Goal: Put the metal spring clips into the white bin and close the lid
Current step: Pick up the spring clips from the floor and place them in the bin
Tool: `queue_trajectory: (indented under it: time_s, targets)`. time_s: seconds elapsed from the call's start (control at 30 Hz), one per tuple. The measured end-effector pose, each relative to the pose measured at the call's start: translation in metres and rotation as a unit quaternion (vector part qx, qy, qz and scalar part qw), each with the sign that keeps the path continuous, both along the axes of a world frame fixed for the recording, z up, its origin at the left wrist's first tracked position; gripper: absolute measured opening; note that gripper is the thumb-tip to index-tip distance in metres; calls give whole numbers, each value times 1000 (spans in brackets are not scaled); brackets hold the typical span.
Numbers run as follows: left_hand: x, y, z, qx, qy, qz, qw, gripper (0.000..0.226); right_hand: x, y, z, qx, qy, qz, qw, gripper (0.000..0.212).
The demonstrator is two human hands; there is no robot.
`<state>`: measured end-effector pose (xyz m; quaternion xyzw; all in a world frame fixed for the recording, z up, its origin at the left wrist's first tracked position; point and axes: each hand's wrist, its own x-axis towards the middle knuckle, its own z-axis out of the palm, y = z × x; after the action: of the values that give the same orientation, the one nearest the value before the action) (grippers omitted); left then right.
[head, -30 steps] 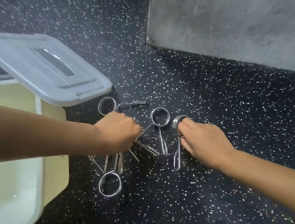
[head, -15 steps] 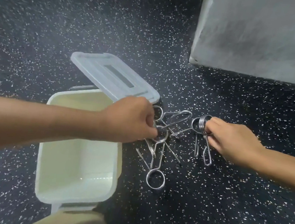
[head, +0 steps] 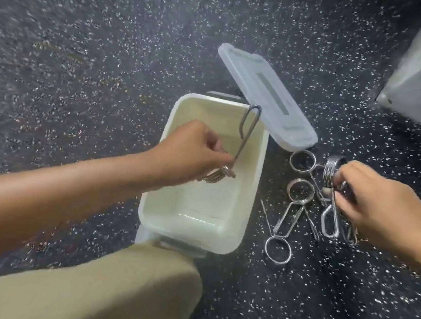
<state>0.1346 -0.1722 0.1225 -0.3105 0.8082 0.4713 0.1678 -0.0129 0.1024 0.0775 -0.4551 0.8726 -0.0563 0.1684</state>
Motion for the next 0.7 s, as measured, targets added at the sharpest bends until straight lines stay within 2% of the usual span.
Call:
queue_trajectory:
  time_s: [0.1,0.2,0.3,0.47,0.63,0.7]
  targets:
    - [17,-9,-23,-77,-10,15,997,30,8,-13,9,-27,-13,5,1000,20]
    - [27,-9,-52,-185,-33,-33,982,27,14,-26,10,-43,-33,8,999,19]
    - [30,-4,-84,-256,-76,-80,960,30,17,-37,6,-57,-35,17,998,19]
    - [24,6,-119,-264,-141,-143,943,33,20,-62,2,-78,-28,54,995,16]
    - [24,9,-141,-246,-187,-191,932,10,22,-84,0,-114,-19,74,991,11]
    - [28,10,-149,-247,-203,-208,924,21,23,-91,-2,-128,-12,82,988,10]
